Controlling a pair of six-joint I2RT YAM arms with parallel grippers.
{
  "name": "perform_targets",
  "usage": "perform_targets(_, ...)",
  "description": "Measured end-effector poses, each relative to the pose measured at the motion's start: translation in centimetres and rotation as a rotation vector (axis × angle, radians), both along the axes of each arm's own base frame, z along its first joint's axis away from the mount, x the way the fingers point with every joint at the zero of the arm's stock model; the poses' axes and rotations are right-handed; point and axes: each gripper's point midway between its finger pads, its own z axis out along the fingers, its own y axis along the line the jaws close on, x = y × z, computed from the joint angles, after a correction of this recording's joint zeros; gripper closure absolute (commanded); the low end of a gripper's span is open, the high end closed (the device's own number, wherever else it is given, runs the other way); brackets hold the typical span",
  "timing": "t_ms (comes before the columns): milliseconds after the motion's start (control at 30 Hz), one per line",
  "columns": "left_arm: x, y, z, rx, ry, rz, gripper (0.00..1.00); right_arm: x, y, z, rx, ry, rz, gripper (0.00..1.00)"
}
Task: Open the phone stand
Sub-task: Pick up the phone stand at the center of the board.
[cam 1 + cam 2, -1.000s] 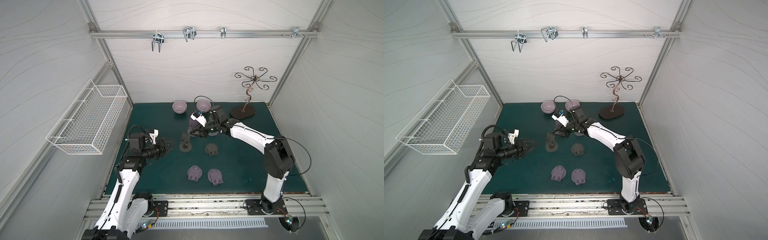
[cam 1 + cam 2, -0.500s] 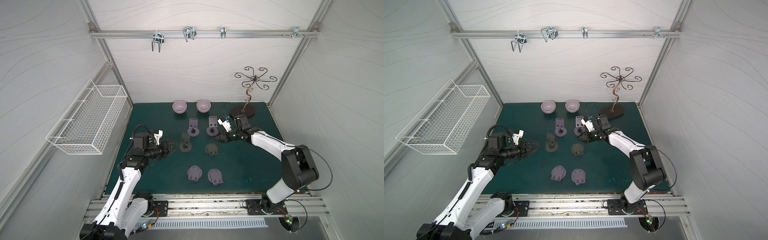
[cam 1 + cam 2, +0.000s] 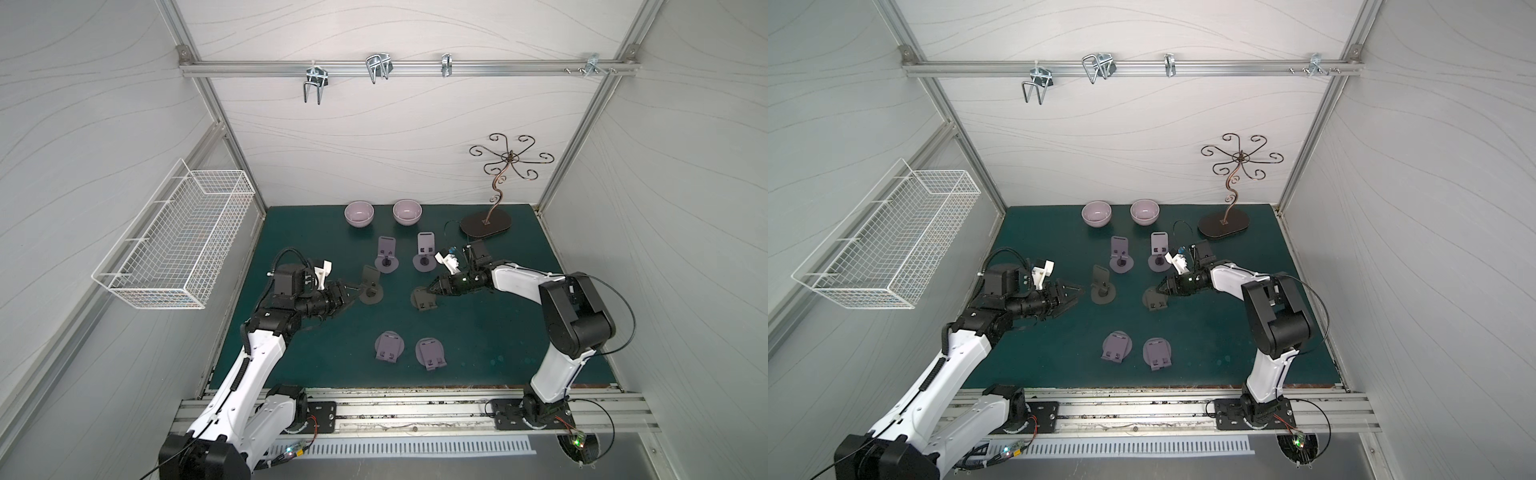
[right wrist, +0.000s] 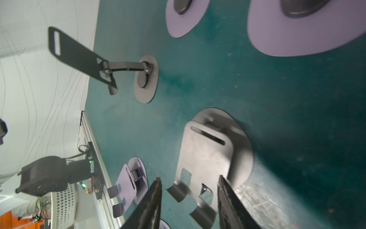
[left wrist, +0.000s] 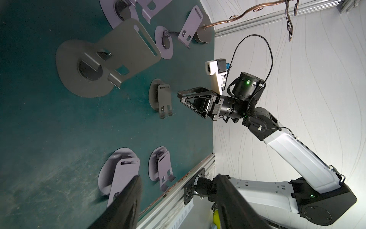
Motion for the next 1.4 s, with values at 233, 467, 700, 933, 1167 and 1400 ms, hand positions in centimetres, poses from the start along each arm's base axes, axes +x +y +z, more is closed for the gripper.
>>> perform_targets(233, 0.2, 0.0, -0.2, 0.002, 0.002, 0.0, 0.38, 0.0, -0.4, -2.0, -0.019, 0.053, -0.015, 0.51)
perform_targets(467, 0.3, 0.0, -0.4, 0.006, 0.008, 0.001, 0.38, 0.1, 0.0, -3.1, -0.005, 0.095, -0.016, 0.52)
perform_targets(700, 0.4, 0.0, -0.7, 0.008, 0.018, 0.0, 0.38, 0.4, 0.5, -3.1, 0.007, 0.082, -0.009, 0.54)
perform_targets(933, 0.6, 0.0, -0.9, 0.009, 0.025, -0.001, 0.38, 1.1, 1.0, -3.2, 0.018, 0.072, -0.009, 0.57)
perform_targets(1167, 0.6, 0.0, -1.0, 0.011, 0.026, 0.002, 0.38, 0.7, 2.4, -3.2, 0.029, 0.074, 0.025, 0.61)
perform_targets(1400, 0.7, 0.0, -1.1, 0.013, 0.031, 0.002, 0.38, 0.6, 3.0, -3.6, 0.054, 0.079, 0.041, 0.71)
